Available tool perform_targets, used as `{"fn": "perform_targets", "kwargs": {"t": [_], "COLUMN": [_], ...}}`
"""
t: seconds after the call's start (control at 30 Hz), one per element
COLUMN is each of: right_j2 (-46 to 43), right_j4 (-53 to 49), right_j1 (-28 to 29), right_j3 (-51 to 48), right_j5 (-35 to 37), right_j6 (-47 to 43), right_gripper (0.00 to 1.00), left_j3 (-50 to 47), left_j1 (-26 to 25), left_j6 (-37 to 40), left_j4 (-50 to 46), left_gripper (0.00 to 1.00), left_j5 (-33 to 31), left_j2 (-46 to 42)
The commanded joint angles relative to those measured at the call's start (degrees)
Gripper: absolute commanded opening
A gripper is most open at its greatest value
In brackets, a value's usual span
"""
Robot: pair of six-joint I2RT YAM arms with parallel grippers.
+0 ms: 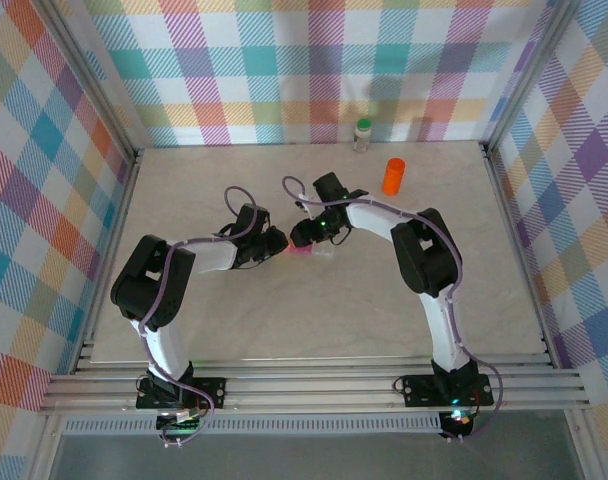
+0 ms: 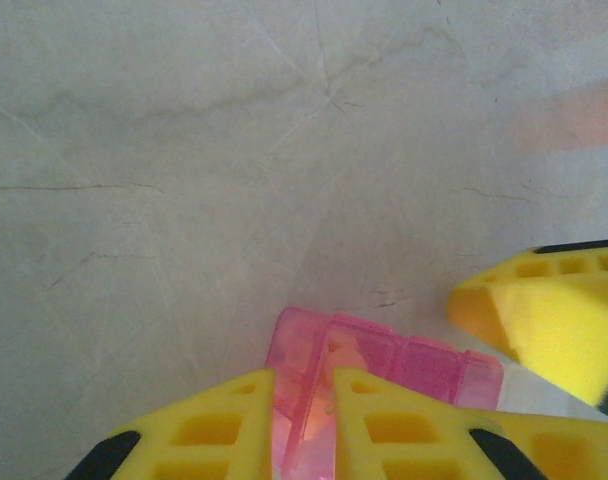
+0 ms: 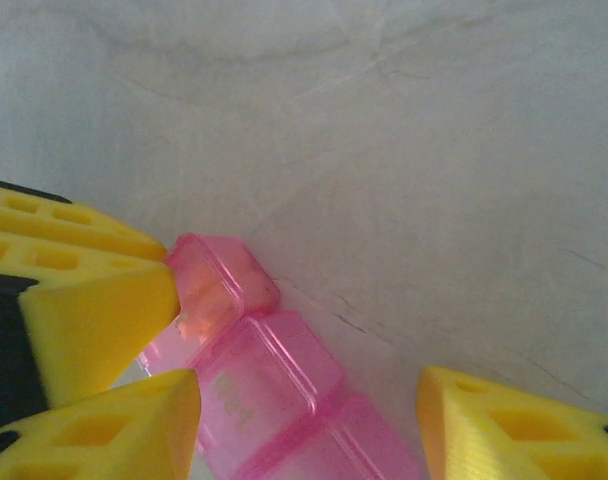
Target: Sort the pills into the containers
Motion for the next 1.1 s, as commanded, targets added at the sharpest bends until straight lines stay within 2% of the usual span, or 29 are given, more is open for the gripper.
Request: {"fn": "perform_targets", "kwargs": {"t": [0.0,0.3,0.53,0.7,0.93,1.07], "right_j2": [2.06,2.99,5.43,7.80,7.85,8.17], "right_j4": [1.02,2.37,-0.35,-6.52,-8.21,-10.09], "right_j1": [0.16,0.18,0.75,1.33,1.32,1.33], "right_j3": [2.11,2.10,1.50,4.01,3.28,3.93], "right_j5": [-6.23,-8.00,1.93,10.25,12.33,13.96], "right_j6": [-4.20,-4.29,-6.41,-9.03,-10.68,-10.77], "right_gripper": [0.58,0.58,0.52,0.44,0.42,0.42], "left_j3": [-4.78,-5.16,-5.72,-6.51,-8.30,-9.09], "left_j1": [-0.30,-0.17,0.01,0.73,1.28,0.98], "left_j6": [0.06,-0.51,-0.55,-0.57,0.74,2.49], "left_j4": [-13.24,-12.03,-11.31,-10.01,-9.37,-11.81], "left_gripper": [0.18,0.17,0.16,0.14,0.11,0.10], "left_j5": [-0.55,1.25,2.59,5.01,6.92,5.20], "left_j2": [5.29,6.76,7.49,9.17,10.32,9.66]}}
